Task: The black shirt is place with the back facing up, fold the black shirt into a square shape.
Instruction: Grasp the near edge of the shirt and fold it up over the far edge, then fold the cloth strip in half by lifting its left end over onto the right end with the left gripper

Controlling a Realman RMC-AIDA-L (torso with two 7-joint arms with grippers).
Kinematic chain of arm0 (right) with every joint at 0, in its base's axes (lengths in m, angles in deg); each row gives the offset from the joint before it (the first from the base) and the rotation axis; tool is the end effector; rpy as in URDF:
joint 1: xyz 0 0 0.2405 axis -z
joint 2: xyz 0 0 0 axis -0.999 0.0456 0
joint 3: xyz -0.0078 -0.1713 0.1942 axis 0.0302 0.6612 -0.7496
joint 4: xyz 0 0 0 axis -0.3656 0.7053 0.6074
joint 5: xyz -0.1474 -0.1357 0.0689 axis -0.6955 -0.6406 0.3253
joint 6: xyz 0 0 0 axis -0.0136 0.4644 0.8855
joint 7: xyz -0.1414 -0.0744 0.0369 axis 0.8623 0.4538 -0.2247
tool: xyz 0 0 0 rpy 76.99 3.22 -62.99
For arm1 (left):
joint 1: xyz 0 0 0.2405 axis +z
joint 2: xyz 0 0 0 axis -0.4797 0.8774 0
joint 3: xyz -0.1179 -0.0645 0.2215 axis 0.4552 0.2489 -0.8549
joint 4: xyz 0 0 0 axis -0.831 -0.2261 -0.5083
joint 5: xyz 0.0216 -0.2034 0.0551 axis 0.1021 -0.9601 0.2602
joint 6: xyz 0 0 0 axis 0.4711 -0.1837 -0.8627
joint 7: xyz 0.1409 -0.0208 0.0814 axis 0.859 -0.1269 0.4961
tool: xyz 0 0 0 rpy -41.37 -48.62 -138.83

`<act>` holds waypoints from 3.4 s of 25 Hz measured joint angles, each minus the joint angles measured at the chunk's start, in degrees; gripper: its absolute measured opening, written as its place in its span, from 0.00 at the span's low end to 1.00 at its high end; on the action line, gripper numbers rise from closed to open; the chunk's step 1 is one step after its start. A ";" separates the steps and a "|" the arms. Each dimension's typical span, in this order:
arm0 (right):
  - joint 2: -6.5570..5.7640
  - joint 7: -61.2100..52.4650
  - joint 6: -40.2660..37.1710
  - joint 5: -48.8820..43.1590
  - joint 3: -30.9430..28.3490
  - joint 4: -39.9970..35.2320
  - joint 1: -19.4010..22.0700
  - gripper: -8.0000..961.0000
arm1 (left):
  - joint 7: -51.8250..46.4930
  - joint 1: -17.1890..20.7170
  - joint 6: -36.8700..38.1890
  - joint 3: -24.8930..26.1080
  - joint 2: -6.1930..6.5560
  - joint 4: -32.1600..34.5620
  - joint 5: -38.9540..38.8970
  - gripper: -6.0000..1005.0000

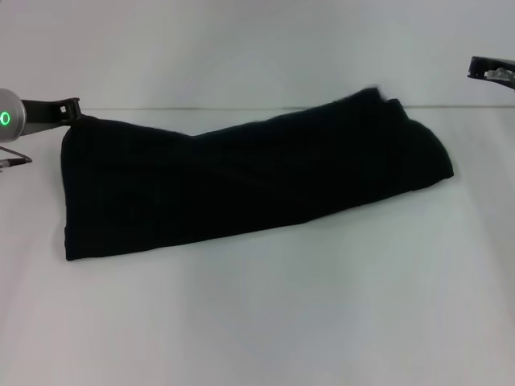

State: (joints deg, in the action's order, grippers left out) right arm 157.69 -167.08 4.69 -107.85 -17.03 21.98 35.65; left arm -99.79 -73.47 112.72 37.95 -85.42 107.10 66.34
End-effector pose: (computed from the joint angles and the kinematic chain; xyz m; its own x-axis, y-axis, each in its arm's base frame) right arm 0.2663 0.5243 0.0355 0.5437 -0.4669 -0.6974 -0.7766 0.0353 -0.6290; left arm -0.2914 0.4823 0.0534 0.3227 0.6756 0.6629 0.8804 0.0430 -0.4723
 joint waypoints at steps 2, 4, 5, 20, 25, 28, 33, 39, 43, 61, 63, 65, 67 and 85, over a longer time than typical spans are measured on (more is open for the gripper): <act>-0.54 0.00 -1.24 -0.08 0.09 0.11 -0.01 0.14 | -0.02 -0.17 -0.11 0.05 0.00 -0.23 -0.21 0.03; -0.95 -0.12 -2.84 -0.06 -0.05 -0.08 -0.01 0.24 | -0.01 -0.37 -0.12 0.05 -0.10 -0.25 -0.32 0.03; -1.22 -0.28 -3.80 0.06 -0.29 -0.50 -0.01 0.29 | 0.16 -0.48 -0.12 0.05 -0.15 -0.25 -0.51 0.04; -8.75 -7.86 -36.32 5.60 -7.15 -8.79 2.21 0.80 | 8.12 -0.62 10.07 0.86 1.02 4.20 -12.50 0.58; -11.12 -9.76 -47.36 6.87 -14.38 -11.55 3.61 0.81 | 9.44 -0.84 20.67 2.05 6.38 1.37 -23.52 0.76; -13.03 -10.39 -53.70 7.67 -16.58 -11.57 3.84 0.81 | 8.93 -1.43 24.56 2.08 8.76 -1.29 -27.00 0.79; -14.24 -11.80 -57.53 7.08 -16.29 -11.82 4.11 0.80 | 7.70 -2.10 27.17 2.14 9.54 -2.45 -27.68 0.78; -13.34 -5.35 -57.41 9.03 -17.71 -11.82 5.07 0.80 | 8.10 -1.55 27.00 2.62 8.77 -2.86 -27.78 0.78; -9.63 8.79 -56.09 19.66 -22.75 -11.56 9.33 0.80 | 8.34 -0.27 27.06 4.82 7.80 -3.06 -27.87 0.78; -4.22 29.12 -58.03 33.53 -25.80 -9.53 18.00 0.80 | 5.17 7.56 37.71 10.64 7.12 -8.00 -36.82 0.78; -3.81 30.46 -57.87 34.23 -25.89 -9.51 18.39 0.80 | 3.48 9.15 40.44 13.05 6.95 -8.44 -36.85 0.78; -3.66 31.30 -57.73 34.83 -25.98 -9.47 18.58 0.80 | 1.65 11.02 42.69 15.92 6.55 -8.53 -36.86 0.78; -3.63 32.30 -57.61 35.22 -26.16 -9.43 18.64 0.80 | 0.22 12.55 44.07 17.96 6.21 -8.70 -36.87 0.78; -3.74 37.86 -55.80 35.41 -26.44 -9.21 17.75 0.79 | -10.22 22.26 42.06 18.95 5.44 -12.44 -34.04 0.78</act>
State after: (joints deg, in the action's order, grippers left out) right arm 153.95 -129.22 -51.11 -72.45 -43.47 12.77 53.40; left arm -110.01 -51.22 154.78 56.90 -79.98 94.66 32.31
